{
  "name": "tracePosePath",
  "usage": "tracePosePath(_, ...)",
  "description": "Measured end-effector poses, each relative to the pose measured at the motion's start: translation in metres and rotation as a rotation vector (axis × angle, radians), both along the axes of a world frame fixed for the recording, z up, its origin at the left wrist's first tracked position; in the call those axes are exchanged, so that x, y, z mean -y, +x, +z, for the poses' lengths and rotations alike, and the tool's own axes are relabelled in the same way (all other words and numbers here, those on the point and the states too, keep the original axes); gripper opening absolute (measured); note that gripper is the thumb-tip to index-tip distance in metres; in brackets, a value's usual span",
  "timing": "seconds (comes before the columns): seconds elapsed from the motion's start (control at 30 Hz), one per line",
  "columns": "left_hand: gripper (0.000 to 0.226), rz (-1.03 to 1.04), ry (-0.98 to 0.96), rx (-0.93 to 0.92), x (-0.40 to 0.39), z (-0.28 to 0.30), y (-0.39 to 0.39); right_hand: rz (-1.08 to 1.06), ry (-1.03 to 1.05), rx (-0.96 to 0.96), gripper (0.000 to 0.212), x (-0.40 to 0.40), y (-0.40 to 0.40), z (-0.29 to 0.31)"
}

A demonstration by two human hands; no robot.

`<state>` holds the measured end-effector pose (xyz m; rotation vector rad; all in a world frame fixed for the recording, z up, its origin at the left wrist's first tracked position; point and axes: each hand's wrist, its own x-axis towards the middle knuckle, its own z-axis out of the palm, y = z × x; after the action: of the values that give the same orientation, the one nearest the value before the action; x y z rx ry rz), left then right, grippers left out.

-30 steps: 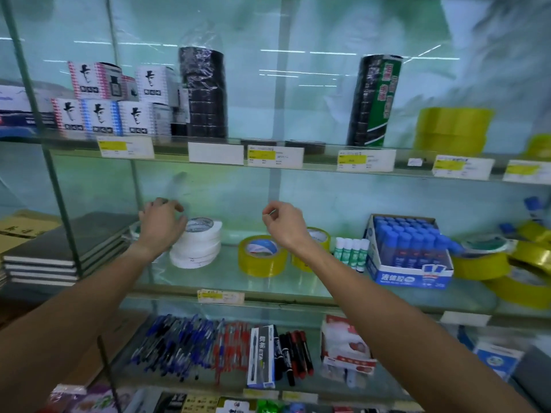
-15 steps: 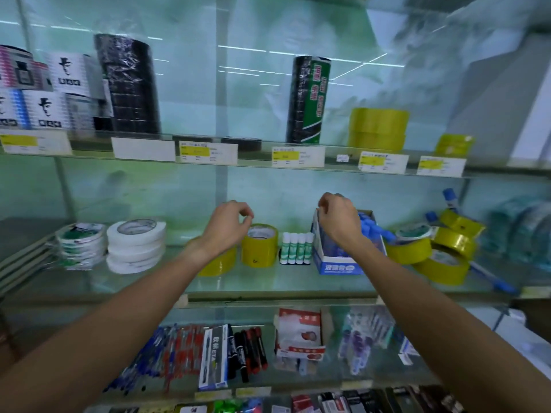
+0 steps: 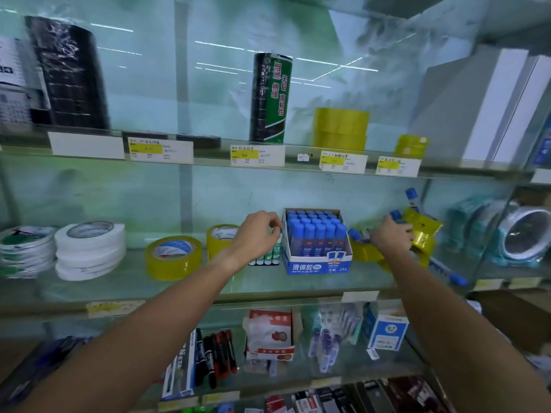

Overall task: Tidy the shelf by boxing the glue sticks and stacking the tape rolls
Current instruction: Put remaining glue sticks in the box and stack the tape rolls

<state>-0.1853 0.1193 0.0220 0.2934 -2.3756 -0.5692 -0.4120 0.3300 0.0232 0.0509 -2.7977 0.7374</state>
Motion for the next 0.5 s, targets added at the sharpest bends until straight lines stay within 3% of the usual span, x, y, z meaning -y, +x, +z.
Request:
tracePosePath(0.1,0.015,-0.001,0.021,0.020,-0.003,-0.003,-0.003,0.010,-0.072,0.082,0.051,-0.011,-0.018,-0.008)
tracePosePath(0.23,0.015,-0.001,0.046,0.020,-0.006,-0.004,-0.006,0.057,-0.230,-0.046,0.027,-0.018,-0.021,-0.007)
tracePosePath(0.5,0.014,-0.027,0.116,0.002,-0.011,-0.009,-0.016,0.017,-0.470,-0.226,0.023,-0.020,-0.016,0.003)
